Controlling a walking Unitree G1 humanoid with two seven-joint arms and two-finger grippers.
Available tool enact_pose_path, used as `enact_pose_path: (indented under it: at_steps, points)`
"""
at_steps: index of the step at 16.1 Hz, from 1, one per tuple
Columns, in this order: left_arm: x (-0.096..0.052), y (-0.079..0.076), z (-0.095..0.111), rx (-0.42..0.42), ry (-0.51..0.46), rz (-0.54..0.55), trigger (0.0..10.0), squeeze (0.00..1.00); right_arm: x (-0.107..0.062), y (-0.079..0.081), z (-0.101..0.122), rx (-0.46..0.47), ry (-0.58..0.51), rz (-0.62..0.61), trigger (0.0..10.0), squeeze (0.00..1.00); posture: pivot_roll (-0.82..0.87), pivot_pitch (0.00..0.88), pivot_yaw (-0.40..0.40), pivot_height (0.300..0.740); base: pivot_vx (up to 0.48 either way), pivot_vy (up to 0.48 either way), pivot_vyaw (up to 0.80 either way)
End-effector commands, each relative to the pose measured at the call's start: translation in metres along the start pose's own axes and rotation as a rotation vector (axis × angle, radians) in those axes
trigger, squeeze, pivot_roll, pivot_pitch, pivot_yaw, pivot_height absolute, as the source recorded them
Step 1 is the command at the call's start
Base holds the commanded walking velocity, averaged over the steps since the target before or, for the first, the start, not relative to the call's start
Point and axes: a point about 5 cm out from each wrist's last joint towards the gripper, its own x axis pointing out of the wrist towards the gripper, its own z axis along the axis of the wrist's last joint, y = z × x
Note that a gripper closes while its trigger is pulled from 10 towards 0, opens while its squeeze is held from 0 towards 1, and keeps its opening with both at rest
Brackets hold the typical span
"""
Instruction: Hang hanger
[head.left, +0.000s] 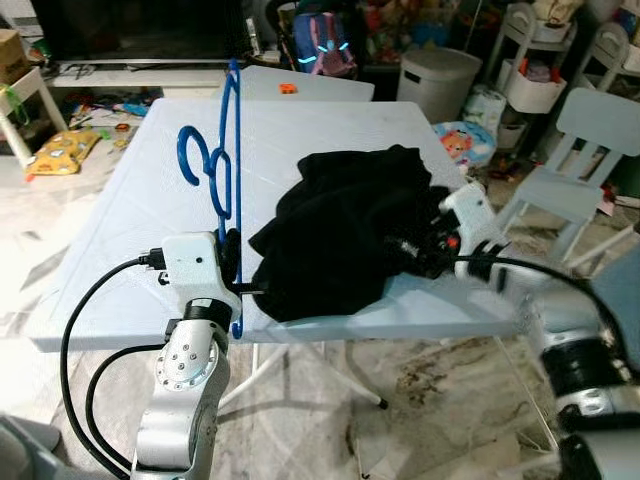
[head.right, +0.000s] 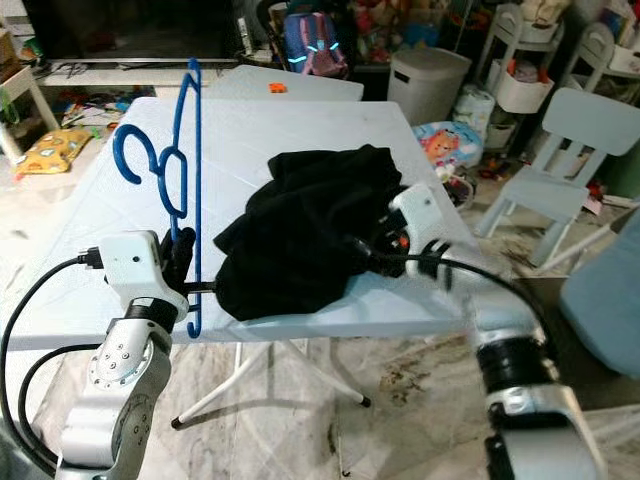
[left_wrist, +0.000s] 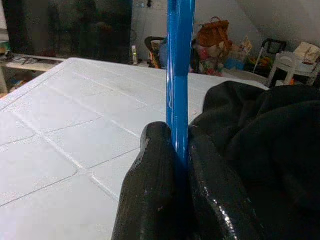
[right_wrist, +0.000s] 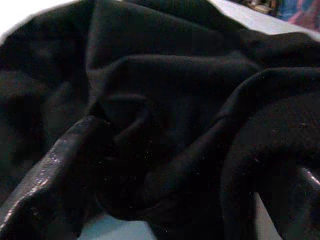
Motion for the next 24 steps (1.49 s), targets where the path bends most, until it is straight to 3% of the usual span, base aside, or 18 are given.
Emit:
enact_pose_path:
  at_steps: [1,3,5,8,10,13,15,16,17,18,19,21,22,24]
  points:
    - [-0.001,0.000,0.003,-0.007,-0.004,-0.002,10.0,0.00,-0.006,-0.014,0.000,-0.009,0.038,-0.072,10.0,1.00,-0.02,0.000,-0.045,0.740,0.000,0.000,0.00]
    - [-0.008,0.006,-0.002,0.012,0.007,0.022,10.0,0.00,-0.018,-0.021,-0.006,0.004,0.040,-0.149,10.0,1.00,-0.03,0.000,-0.042,0.740,0.000,0.000,0.00]
    - [-0.013,0.011,-0.006,0.032,0.027,0.032,10.0,0.00,-0.025,-0.013,-0.016,0.008,0.064,-0.132,10.0,1.00,-0.03,0.000,-0.037,0.740,0.000,0.000,0.00]
    - [-0.010,0.011,-0.004,0.034,0.024,0.022,10.0,0.00,-0.043,-0.009,-0.040,0.005,0.214,-0.017,10.0,1.00,-0.04,0.000,-0.025,0.740,0.000,0.000,0.00]
    - [-0.007,0.006,-0.005,0.029,0.022,0.004,10.0,0.00,-0.053,-0.013,-0.037,-0.029,0.243,0.050,10.0,1.00,-0.05,0.000,-0.018,0.740,0.000,0.000,0.00]
    - [-0.006,0.004,-0.002,0.028,0.013,-0.008,10.0,0.00,-0.062,-0.031,-0.016,-0.016,0.182,0.010,10.0,1.00,-0.05,0.000,-0.020,0.740,0.000,0.000,0.00]
    - [-0.006,0.006,-0.002,0.030,0.013,-0.004,10.0,0.00,-0.060,-0.052,-0.001,0.047,0.093,-0.176,10.0,1.00,-0.04,0.000,-0.020,0.740,0.000,0.000,0.00]
    - [-0.007,0.008,-0.004,0.034,0.020,0.005,10.0,0.00,-0.055,-0.054,0.005,0.088,0.035,-0.247,10.0,1.00,-0.05,0.000,-0.020,0.740,0.000,0.000,0.00]
    - [-0.007,0.008,-0.005,0.036,0.023,0.007,10.0,0.00,-0.047,-0.051,0.008,0.155,-0.035,-0.301,10.0,0.76,-0.05,0.000,-0.021,0.740,0.000,0.000,0.00]
    - [-0.006,0.007,-0.004,0.036,0.021,0.006,10.0,0.00,-0.041,-0.047,0.009,0.189,-0.065,-0.329,10.0,0.16,-0.04,0.000,-0.021,0.740,0.000,0.000,0.00]
    - [-0.005,0.006,-0.003,0.036,0.018,0.000,10.0,0.00,-0.034,-0.039,0.009,0.254,-0.103,-0.340,10.0,0.00,-0.04,0.000,-0.022,0.740,0.000,0.000,0.00]
    - [-0.002,0.005,-0.004,0.040,0.026,-0.004,10.0,0.00,-0.017,-0.014,0.002,0.341,-0.145,-0.368,10.0,0.00,-0.04,0.000,-0.021,0.740,0.000,0.000,0.00]
    - [-0.002,0.005,-0.004,0.039,0.026,-0.007,10.0,0.00,-0.012,-0.004,-0.002,0.324,-0.141,-0.387,10.0,0.00,-0.04,0.000,-0.021,0.740,0.000,0.000,0.00]
    - [-0.001,0.003,-0.002,0.041,0.023,-0.021,10.0,0.00,-0.009,0.004,-0.006,0.351,-0.144,-0.410,10.0,0.00,-0.04,0.000,-0.019,0.740,0.000,0.000,0.00]
